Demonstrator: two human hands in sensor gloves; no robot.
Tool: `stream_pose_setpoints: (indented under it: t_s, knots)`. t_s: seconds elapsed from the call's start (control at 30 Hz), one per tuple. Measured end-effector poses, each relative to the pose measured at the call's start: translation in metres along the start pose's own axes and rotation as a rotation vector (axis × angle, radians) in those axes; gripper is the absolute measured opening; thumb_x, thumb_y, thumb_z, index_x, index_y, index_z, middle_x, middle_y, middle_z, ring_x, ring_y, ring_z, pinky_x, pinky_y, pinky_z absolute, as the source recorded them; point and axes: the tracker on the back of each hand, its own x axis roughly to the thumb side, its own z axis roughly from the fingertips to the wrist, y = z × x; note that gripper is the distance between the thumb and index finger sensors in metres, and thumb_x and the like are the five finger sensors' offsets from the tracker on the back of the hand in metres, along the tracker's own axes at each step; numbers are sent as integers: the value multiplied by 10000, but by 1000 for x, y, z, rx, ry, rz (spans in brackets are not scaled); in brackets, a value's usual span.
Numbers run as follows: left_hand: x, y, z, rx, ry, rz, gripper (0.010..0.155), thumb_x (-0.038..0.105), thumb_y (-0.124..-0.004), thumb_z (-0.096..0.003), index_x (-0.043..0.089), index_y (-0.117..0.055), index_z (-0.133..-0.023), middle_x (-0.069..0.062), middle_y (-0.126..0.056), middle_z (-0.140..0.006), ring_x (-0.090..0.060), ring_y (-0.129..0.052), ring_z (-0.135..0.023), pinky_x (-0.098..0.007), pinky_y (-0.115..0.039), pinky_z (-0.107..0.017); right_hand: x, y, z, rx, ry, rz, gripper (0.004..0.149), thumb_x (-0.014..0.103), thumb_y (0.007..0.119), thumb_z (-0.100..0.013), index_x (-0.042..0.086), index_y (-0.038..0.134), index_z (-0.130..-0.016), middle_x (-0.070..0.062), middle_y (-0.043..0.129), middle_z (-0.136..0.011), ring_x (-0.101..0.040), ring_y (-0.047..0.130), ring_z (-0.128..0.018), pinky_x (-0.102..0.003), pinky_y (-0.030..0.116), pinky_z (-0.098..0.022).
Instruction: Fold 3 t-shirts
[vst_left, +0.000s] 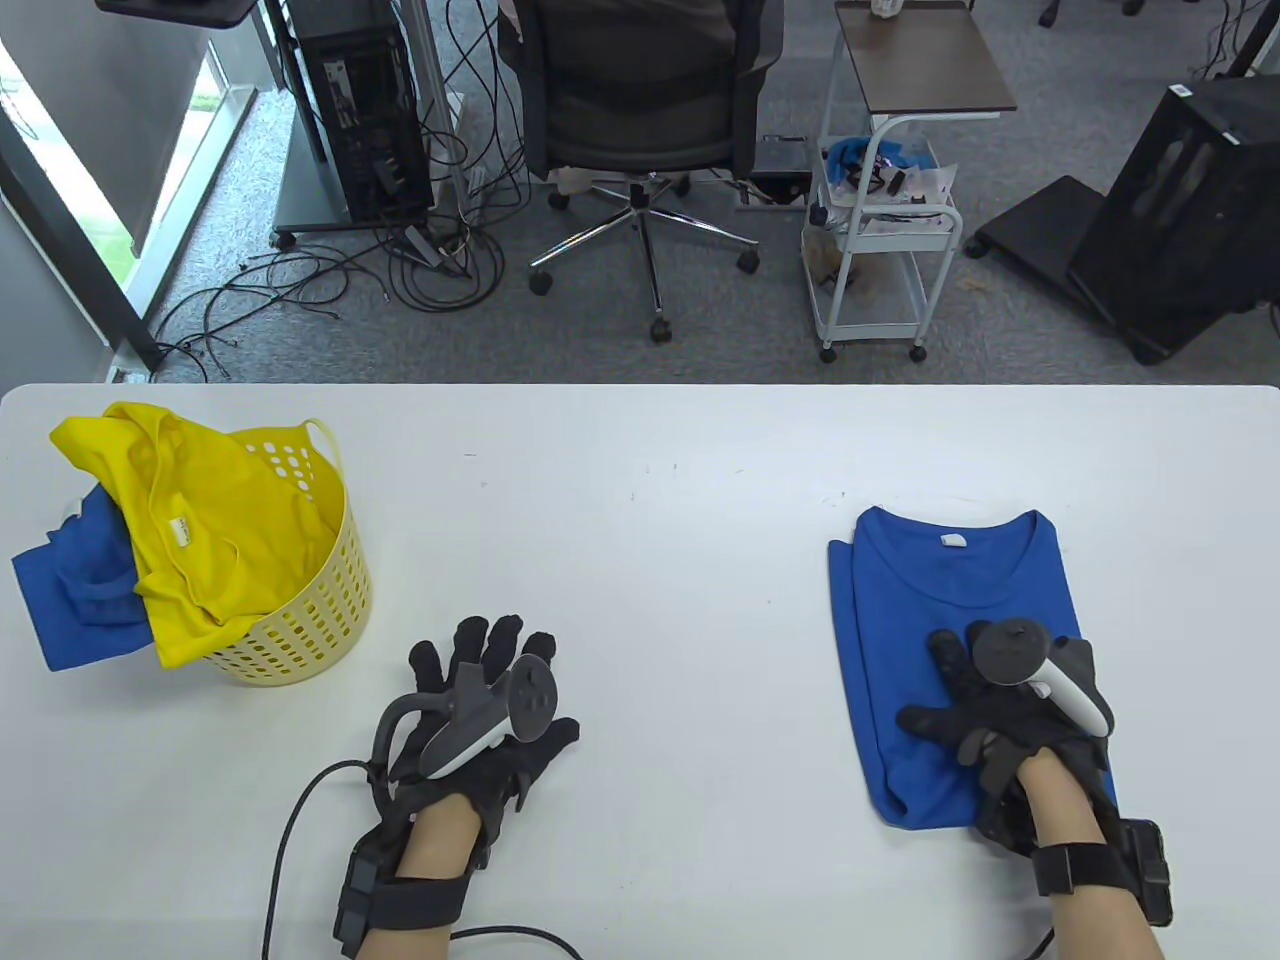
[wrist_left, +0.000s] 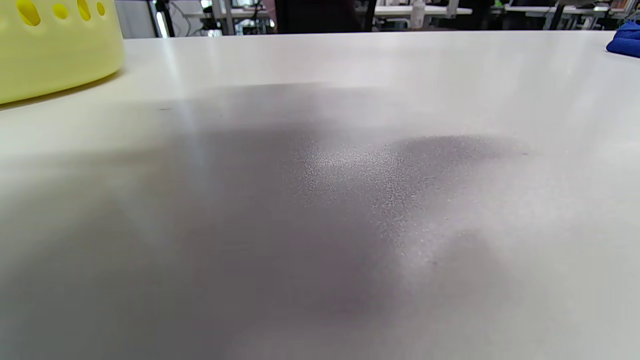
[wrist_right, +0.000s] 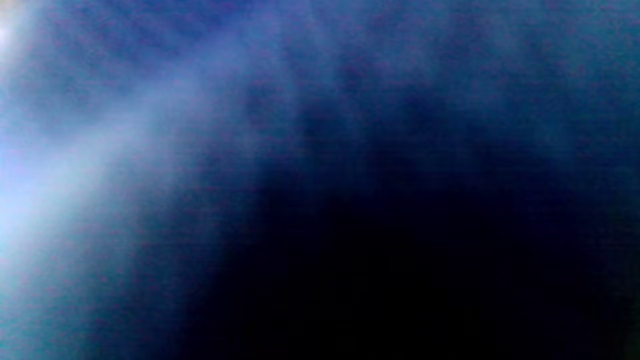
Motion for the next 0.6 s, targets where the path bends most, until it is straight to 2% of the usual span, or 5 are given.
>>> stream_pose_setpoints:
  t_s: [0.3,0.43,0.6]
  knots:
    - [1,-5,-3,-39,-31,17,907,786,-424,-354,385,-60,-1080,5,-28,-1171,-287,26,-1072,-629,-17,-745,42,-6,36,-157,-196,135,889,630,725,-385,398,102,-975,-32,-123,-1061,-486,-198,-915,-808,-40,-556]
    - [3,-6,-3,-51,-44,40,905,790,-377,-348,378,-32,-1077,5,-9,-1169,-280,45,-1067,-627,-4,-741,46,-4,42,-177,-236,116,874,636,704,-390,387,114,-985,-41,-93,-1076,-494,-146,-946,-803,-28,-572]
    - [6,0,1,-24,-46,46,904,786,-394,-349,383,-40,-1077,11,-8,-1168,-276,43,-1072,-642,-12,-745,53,-5,48,-192,-284,102,836,675,615,-389,380,121,-995,-47,-70,-1091,-495,-115,-967,-801,-26,-577]
